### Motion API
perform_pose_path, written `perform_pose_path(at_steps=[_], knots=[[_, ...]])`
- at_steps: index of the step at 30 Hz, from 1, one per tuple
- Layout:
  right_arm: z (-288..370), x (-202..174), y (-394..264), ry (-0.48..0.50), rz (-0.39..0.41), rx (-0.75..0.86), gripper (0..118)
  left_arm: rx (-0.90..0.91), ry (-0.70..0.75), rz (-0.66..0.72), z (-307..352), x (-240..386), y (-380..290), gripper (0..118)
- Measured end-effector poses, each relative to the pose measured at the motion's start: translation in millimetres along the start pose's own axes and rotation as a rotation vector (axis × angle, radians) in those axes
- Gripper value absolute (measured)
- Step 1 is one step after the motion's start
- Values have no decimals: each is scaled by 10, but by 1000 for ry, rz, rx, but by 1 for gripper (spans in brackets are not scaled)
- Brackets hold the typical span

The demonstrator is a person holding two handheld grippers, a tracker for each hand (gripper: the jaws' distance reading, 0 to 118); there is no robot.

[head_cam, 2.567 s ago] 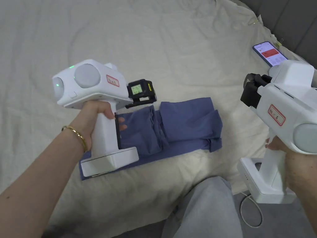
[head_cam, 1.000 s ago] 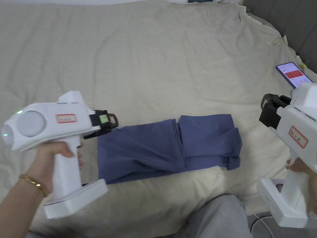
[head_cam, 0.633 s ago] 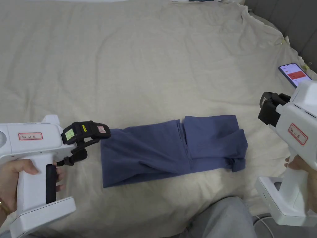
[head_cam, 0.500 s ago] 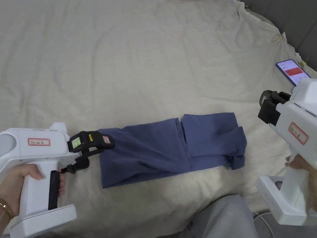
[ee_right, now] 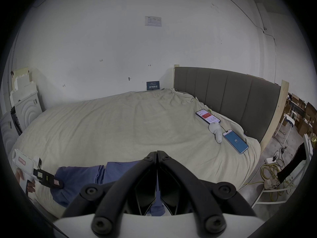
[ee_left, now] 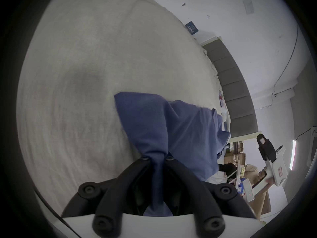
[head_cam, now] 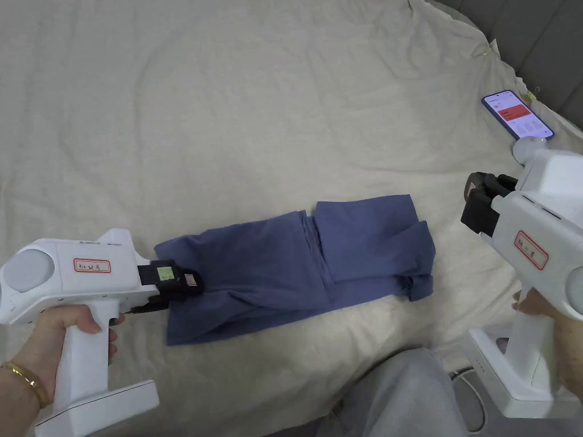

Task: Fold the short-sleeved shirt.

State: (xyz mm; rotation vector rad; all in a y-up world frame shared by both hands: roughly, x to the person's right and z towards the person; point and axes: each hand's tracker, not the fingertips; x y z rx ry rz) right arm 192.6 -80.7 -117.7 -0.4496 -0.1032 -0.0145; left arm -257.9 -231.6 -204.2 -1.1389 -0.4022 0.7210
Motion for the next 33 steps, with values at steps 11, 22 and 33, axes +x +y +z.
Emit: perform_pose_path(at_steps=[11,22,33], knots=[[13,-50,85,45,-3,23,0,141,230,-21,1017,238,201,3],[-26,-203,143,122,-24,50,0,292,830,-132,2387,309,193,3],[41,-142,120,154,-65,72,0,164,637,-377,1502,1435,75,3]])
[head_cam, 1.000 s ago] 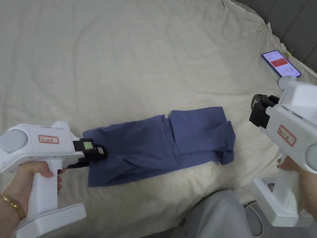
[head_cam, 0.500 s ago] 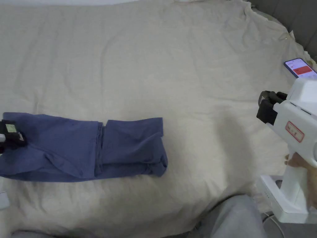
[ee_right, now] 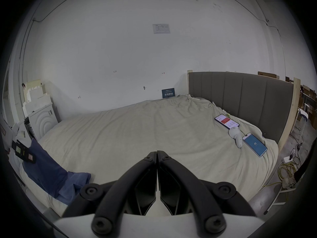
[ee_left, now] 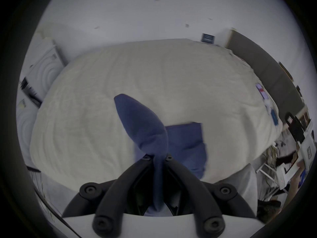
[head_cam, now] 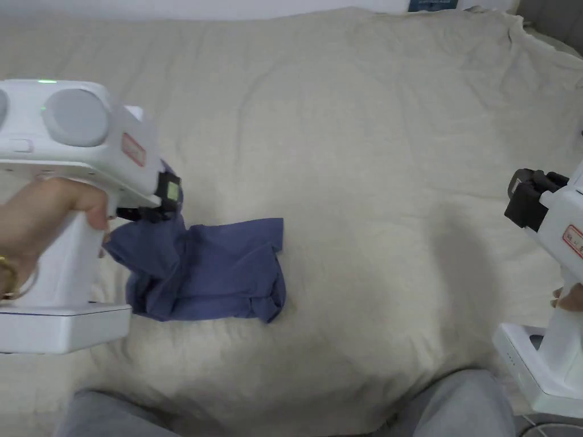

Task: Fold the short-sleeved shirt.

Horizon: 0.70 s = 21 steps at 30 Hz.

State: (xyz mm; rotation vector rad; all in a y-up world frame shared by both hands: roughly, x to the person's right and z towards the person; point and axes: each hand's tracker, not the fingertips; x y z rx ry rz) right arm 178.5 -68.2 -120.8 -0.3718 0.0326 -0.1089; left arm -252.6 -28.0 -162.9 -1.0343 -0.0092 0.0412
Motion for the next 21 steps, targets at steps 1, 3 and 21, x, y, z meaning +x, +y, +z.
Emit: perform_pose_path(at_steps=[1,3,21], knots=[[22,27,-3,-6,-6,3,0,-7,-17,-11,-81,135,14,3],[65,89,-10,-15,-19,7,0,-27,-29,-39,-261,388,40,3],[184,294,-96,-88,-43,-15,0,-121,-387,82,-1373,1041,-124,112]])
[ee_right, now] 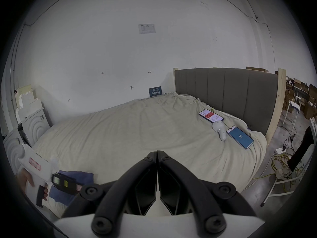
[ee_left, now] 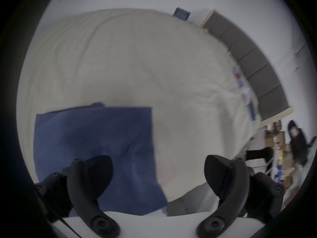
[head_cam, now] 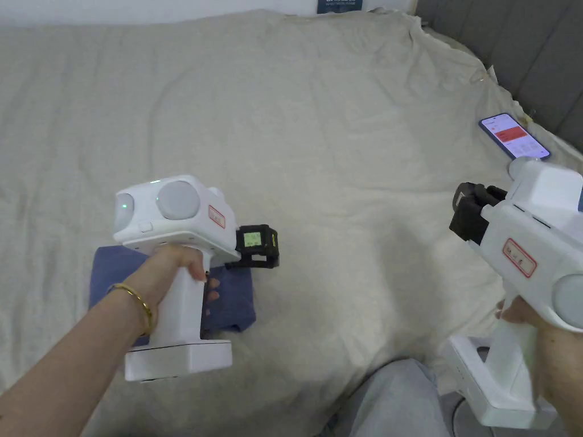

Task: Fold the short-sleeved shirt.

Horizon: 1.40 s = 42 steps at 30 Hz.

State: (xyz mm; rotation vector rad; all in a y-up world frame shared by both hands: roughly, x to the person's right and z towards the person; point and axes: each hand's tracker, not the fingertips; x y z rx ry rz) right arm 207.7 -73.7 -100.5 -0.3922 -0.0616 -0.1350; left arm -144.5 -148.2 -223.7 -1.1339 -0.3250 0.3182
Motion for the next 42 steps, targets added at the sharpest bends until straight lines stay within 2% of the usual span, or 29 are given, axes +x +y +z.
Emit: perform_pose_path(at_steps=[3,5,6,7,9,10,11,14,16,18,23,25,28,30,36,39,42], knots=[[-37,-58,-7,10,5,-4,0,122,-52,17,367,-102,107,113],[-59,-106,-16,19,12,-8,0,229,7,17,593,-170,143,111],[-67,-128,-22,22,14,-8,0,277,52,-4,668,-193,133,106],[-67,-159,-31,25,18,-10,0,325,122,-36,729,-214,104,83],[-86,-198,-39,35,24,-17,0,415,252,-117,756,-196,8,29],[-91,-222,-44,36,30,-20,0,443,324,-148,711,-180,-81,9],[-92,-239,-49,38,35,-22,0,466,352,-163,658,-185,-175,0],[-108,-265,-53,41,33,-28,0,470,317,-135,434,-179,-422,0],[-110,-280,-54,40,35,-33,0,483,346,-142,203,-135,-572,0],[-109,-289,-52,41,42,-36,0,481,396,-198,-24,-80,-687,0],[-101,-277,-53,37,50,-40,0,354,365,-288,-524,102,-877,0],[-103,-262,-51,34,45,-42,0,354,389,-320,-649,189,-958,0],[-113,-251,-46,33,44,-47,0,371,487,-456,-763,362,-1025,0],[-120,-260,-40,35,49,-47,0,363,477,-491,-789,434,-1029,0],[-74,-344,3,60,55,-37,0,319,242,-406,-675,648,-851,0],[10,-422,52,76,63,-22,0,466,159,-321,-224,638,-688,0],[68,-508,90,89,69,-1,0,617,141,-231,315,460,-511,0]])
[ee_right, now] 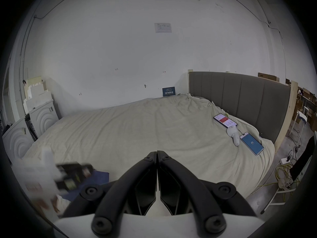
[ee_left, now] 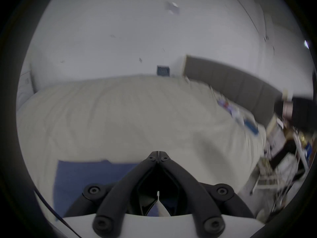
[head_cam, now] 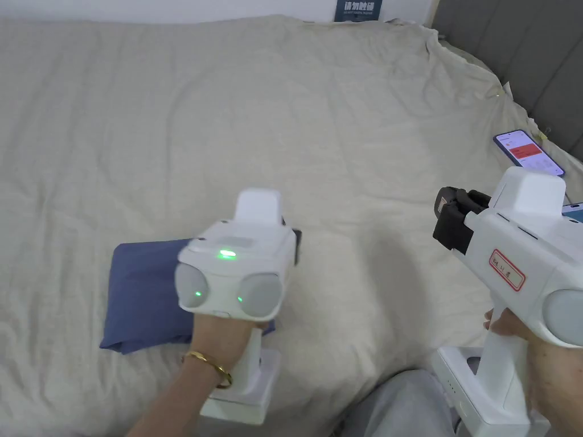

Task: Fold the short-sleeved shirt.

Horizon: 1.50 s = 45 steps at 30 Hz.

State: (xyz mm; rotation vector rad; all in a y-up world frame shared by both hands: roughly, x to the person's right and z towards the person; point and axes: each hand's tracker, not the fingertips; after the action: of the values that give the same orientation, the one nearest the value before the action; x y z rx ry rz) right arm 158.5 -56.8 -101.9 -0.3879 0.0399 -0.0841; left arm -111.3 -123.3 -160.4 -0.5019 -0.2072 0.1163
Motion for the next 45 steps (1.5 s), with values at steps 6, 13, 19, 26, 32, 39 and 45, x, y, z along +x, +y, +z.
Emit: perform_pose_path(at_steps=[6,13,19,26,32,39,45], knots=[[-4,-282,31,66,17,41,0,270,200,39,786,-667,325,0],[-120,-963,21,173,53,66,0,308,348,-16,1318,-1189,161,0],[-340,-1559,-129,229,105,96,0,278,405,40,1451,-1499,-26,0],[-787,-2153,-700,275,93,19,0,278,449,5,1561,-1586,-156,0],[-1115,-2440,-1252,283,120,-144,0,278,453,25,1590,-1695,-170,0],[-1341,-2487,-1691,277,140,-275,0,230,432,66,1457,-1868,-181,0],[-1272,-2544,-1670,267,146,-264,0,156,283,207,1277,-2117,-69,35]])
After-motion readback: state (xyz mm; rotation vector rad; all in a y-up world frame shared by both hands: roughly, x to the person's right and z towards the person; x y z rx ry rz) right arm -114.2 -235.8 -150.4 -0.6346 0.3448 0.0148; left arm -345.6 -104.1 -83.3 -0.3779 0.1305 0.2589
